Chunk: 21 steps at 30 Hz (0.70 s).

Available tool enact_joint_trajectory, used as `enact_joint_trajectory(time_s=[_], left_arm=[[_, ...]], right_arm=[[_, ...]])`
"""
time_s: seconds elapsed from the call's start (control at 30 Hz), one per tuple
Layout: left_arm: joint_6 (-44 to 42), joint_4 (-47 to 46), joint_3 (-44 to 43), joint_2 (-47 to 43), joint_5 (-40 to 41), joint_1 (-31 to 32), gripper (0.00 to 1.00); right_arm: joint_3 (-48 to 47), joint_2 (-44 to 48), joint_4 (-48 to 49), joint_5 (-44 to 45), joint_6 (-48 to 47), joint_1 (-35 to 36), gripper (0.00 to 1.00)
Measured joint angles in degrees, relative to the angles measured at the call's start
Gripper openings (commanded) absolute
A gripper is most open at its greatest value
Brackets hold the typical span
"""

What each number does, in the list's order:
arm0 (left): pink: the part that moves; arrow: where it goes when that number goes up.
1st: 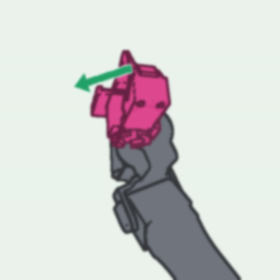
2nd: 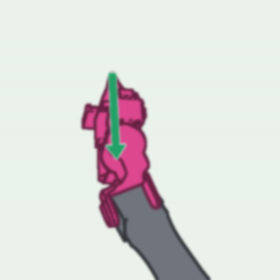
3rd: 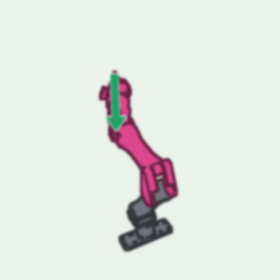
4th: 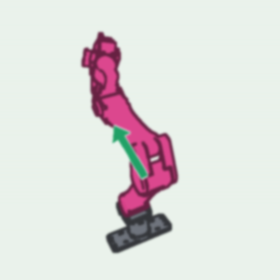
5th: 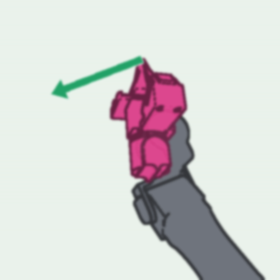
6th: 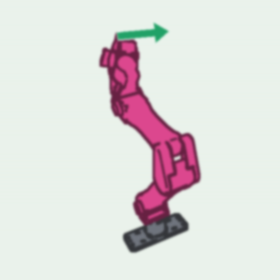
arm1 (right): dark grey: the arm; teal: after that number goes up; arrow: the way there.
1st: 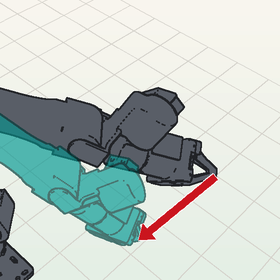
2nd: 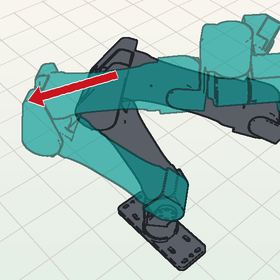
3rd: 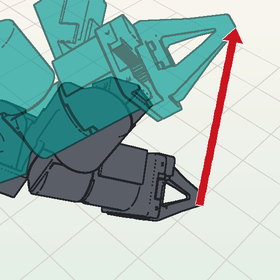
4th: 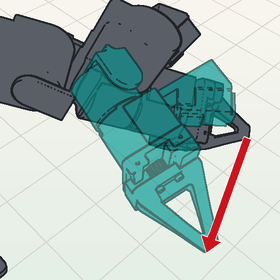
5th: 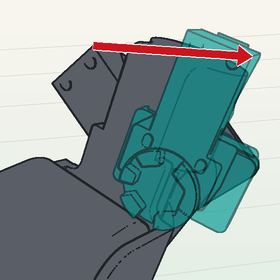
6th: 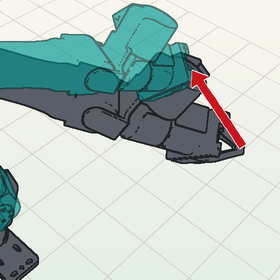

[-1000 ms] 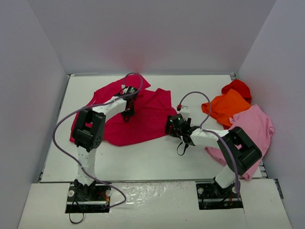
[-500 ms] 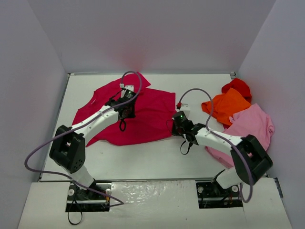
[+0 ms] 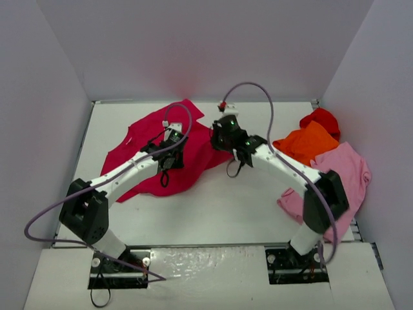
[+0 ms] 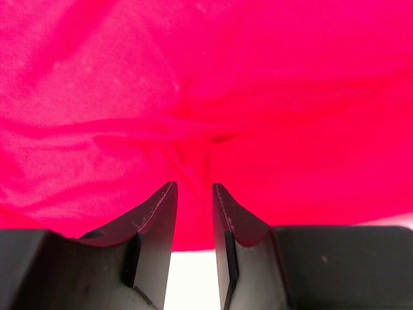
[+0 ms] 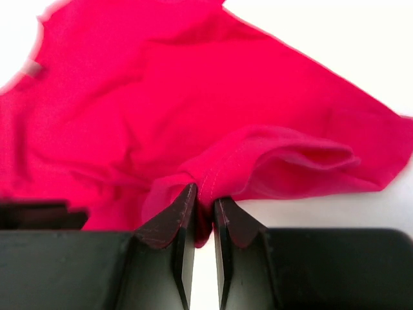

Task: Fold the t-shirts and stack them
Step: Flatten out the tshirt

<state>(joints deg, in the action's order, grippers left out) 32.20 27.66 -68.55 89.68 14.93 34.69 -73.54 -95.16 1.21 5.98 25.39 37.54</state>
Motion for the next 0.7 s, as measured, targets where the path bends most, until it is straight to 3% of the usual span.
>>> enact_joint_trajectory(time_s=[0.03,0.07,0.1,0.13,0.2,0.27,0.37,0.5,0.7], left_arm=[[0.09,0.04,0.07,0.01,-0.04,0.32,0.25],[0.19,0.06,0.11,0.01,-0.05,0.65,0.25],[0.40,0.00,0.19,0.01,-0.09,1.01,0.25],[0.66,-0.07,0.35,0.01,-0.12,1.36,0.25],[1.11,-0.02,1.10,-0.01,-0.08,1.98,0.25],[1.46,0.22,2.04,-0.02,-0.02,2.52,0.25],[1.87,0.54,3.51,-0.01,0.38,3.08,0.25],[2.12,1.29,4.46,0.01,1.03,3.31,0.25],[2.32,1.36,4.44,0.03,1.69,3.29,0.25]], right_arm=[[-2.94,-4.24,0.16,-0.70,-0.87,-0.13,0.14],[-5.96,-8.59,0.37,-1.35,-1.73,-0.33,0.25],[-9.12,-12.95,0.46,-1.85,-2.52,-0.51,0.43],[-12.41,-17.38,0.68,-2.37,-3.18,-0.73,0.68],[-18.33,-25.77,2.39,-3.86,-3.90,-1.55,0.93],[-21.25,-31.32,3.76,-5.47,-3.99,-2.95,1.00],[-22.29,-35.36,6.59,-7.73,-3.79,-5.57,1.00],[-19.29,-33.31,10.80,-7.92,-3.44,-7.82,0.98],[-10.62,-27.20,13.20,-7.26,-2.96,-8.74,0.88]])
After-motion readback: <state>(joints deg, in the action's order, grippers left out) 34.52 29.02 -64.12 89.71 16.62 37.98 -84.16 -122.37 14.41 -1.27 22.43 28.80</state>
